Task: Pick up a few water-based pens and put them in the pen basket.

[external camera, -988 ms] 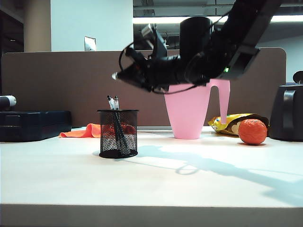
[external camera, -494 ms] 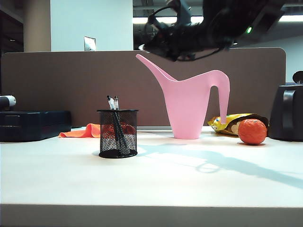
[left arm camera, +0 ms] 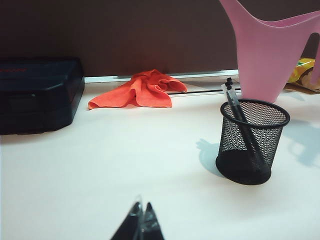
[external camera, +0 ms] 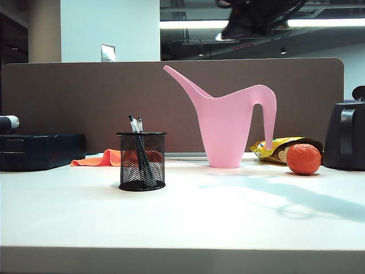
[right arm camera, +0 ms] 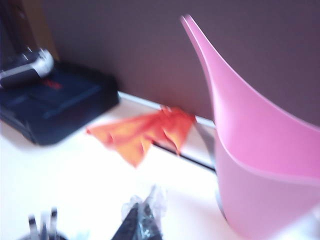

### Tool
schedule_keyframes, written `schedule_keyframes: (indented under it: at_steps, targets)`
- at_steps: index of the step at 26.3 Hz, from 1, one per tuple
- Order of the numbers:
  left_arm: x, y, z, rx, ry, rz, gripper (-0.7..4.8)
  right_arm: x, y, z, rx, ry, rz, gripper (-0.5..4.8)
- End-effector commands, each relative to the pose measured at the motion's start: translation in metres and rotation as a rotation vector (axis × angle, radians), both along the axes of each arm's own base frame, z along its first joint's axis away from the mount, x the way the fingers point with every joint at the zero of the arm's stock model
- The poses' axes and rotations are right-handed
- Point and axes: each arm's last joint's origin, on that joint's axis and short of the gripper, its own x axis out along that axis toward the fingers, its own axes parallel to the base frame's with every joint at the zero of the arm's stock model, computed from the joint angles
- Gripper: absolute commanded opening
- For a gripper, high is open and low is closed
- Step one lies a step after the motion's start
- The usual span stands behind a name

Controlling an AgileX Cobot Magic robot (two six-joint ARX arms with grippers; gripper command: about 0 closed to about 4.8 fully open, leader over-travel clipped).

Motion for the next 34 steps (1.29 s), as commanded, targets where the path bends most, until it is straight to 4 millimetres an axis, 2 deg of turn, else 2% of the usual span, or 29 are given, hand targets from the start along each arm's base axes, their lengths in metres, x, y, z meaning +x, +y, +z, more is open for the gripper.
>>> schedule_keyframes:
  at_steps: [1, 10, 13, 16, 22, 24, 26, 34]
  targets:
    - [0.000, 0.000, 0.002, 0.007, -0.012, 0.003, -0.05, -0.013, -0.027, 0.007, -0.044, 0.108, -0.064, -0.07]
    - [0.000, 0.000, 0.002, 0.007, -0.012, 0.002, -0.05, -0.046, -0.087, 0.020, -0.058, 0.196, -0.224, -0.06]
    - [0.000, 0.000, 0.001, 0.007, -0.010, 0.003, -0.05, -0.065, -0.105, 0.017, -0.053, 0.206, -0.278, -0.06]
    - [0.000, 0.000, 0.000, 0.008, 0.001, 0.003, -0.05, -0.091, -0.122, 0.005, -0.047, 0.212, -0.336, -0.06]
    - [0.000, 0.000, -0.002, 0.009, 0.028, 0.003, -0.05, -0.126, -0.129, -0.018, -0.009, 0.206, -0.378, -0.07]
    - [0.000, 0.000, -0.002, 0.010, 0.026, 0.003, -0.05, -0.144, -0.129, -0.042, 0.006, 0.227, -0.398, -0.07]
    - [0.000, 0.000, -0.002, 0.010, 0.025, 0.003, -0.05, -0.153, -0.129, -0.059, 0.022, 0.218, -0.400, -0.07]
    - [0.000, 0.000, -0.002, 0.010, 0.025, 0.003, -0.05, -0.174, -0.129, -0.095, 0.082, 0.119, -0.402, -0.06]
